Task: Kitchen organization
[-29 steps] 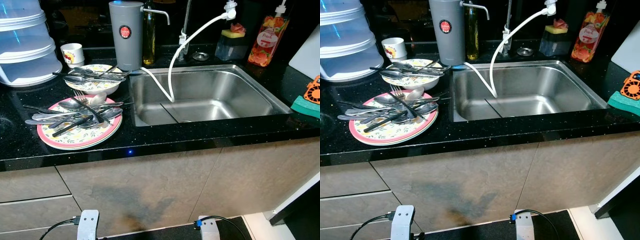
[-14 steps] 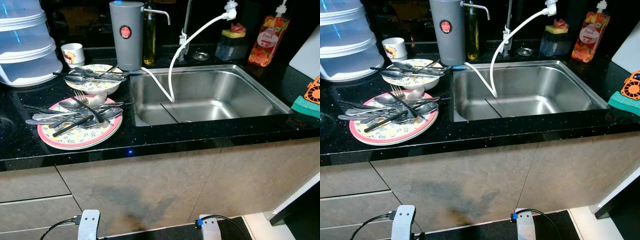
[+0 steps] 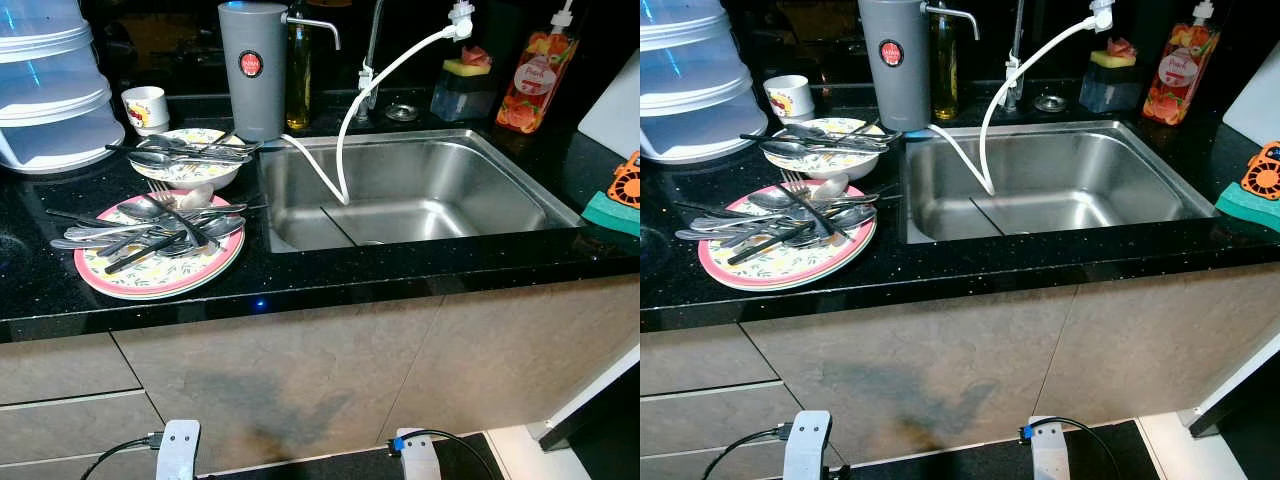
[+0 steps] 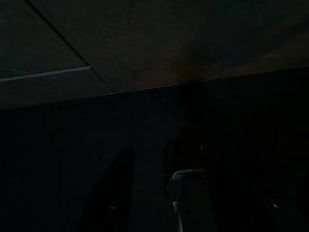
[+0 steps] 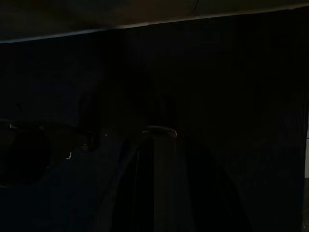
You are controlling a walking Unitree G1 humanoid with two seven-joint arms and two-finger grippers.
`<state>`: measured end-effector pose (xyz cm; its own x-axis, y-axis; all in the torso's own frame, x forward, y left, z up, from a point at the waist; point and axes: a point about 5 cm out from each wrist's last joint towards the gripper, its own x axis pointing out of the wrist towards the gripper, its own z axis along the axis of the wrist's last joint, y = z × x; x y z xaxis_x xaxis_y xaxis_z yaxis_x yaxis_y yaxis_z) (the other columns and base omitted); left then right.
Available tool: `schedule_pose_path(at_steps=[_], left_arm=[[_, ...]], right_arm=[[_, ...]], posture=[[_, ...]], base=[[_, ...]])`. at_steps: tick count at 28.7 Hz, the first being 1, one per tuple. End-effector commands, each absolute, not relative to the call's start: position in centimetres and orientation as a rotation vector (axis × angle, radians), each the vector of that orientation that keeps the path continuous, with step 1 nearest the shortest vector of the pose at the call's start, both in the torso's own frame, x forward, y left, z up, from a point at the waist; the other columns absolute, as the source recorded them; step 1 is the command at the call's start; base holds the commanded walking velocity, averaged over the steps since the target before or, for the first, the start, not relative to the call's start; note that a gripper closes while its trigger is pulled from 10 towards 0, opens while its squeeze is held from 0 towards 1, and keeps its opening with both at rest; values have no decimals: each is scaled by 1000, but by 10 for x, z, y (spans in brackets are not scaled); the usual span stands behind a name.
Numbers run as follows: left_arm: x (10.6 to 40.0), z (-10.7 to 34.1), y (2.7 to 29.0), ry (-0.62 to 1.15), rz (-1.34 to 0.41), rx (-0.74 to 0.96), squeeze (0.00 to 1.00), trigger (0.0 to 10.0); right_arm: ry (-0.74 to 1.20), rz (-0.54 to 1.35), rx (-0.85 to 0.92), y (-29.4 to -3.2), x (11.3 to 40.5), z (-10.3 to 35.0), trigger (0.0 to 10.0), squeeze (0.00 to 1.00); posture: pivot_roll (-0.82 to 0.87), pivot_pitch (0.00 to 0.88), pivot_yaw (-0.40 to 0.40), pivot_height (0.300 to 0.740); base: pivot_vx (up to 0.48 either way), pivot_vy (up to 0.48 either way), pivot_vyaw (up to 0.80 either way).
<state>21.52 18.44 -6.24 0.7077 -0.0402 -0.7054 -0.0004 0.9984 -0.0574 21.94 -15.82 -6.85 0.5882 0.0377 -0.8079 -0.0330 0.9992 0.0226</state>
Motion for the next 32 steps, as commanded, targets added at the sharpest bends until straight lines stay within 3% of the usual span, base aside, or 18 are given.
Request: schedule_pose_path(at_steps=[1,32], left_arm=[[206,-68,183,812,-16,-62,0,10000],[206,-68,183,809,-17,-59,0,10000]], right_arm=[[957,42,-4,-159,215,-71,10000,0],[959,55,-24,-159,215,-71,10000,0]], posture=[[-15,117,3,740],[-12,113,4,740]], base=[[0,0,0],[0,0,0]])
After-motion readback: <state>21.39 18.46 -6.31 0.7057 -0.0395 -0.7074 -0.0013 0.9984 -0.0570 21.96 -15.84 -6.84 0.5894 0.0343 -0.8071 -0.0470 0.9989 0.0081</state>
